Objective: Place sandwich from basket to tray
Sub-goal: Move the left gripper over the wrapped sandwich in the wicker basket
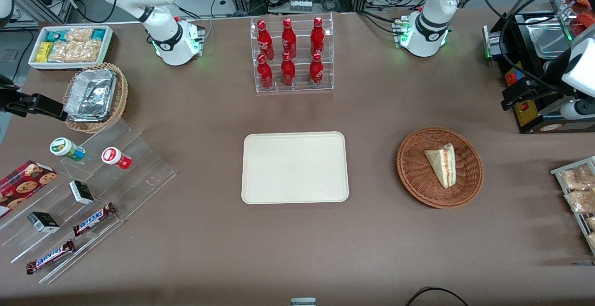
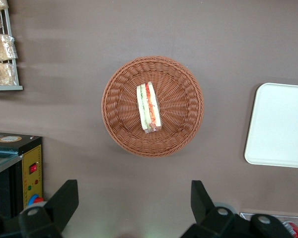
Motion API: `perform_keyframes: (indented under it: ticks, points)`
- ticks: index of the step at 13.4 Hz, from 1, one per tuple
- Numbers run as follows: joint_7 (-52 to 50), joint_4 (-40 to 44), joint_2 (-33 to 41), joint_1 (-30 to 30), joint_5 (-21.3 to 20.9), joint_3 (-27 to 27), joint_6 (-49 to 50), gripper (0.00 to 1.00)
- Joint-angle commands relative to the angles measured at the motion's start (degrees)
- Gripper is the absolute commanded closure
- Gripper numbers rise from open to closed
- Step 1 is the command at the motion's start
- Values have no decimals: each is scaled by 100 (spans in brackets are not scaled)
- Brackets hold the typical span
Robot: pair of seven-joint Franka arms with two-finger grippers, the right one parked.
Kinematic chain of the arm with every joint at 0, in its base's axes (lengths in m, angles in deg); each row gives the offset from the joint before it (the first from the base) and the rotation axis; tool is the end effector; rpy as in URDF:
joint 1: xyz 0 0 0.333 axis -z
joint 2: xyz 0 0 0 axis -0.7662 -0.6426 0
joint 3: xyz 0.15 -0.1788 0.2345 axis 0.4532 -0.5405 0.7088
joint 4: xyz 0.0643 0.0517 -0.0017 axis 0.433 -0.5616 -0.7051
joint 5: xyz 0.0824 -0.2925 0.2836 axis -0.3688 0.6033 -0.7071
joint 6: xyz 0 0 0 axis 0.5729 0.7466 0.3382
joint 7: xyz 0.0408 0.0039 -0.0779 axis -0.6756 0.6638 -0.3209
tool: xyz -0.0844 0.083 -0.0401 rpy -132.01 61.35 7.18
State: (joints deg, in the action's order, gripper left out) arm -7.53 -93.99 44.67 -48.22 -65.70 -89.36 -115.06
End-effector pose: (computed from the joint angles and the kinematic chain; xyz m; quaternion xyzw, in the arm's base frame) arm 0.5714 -0.0284 0.6314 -0.9986 -0.0513 0.0163 0.0007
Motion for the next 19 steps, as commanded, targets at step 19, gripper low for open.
perform_keyframes:
  ticks: [19]
  points:
    - [-149,-1548,-77,41,-82,15,-1749,0]
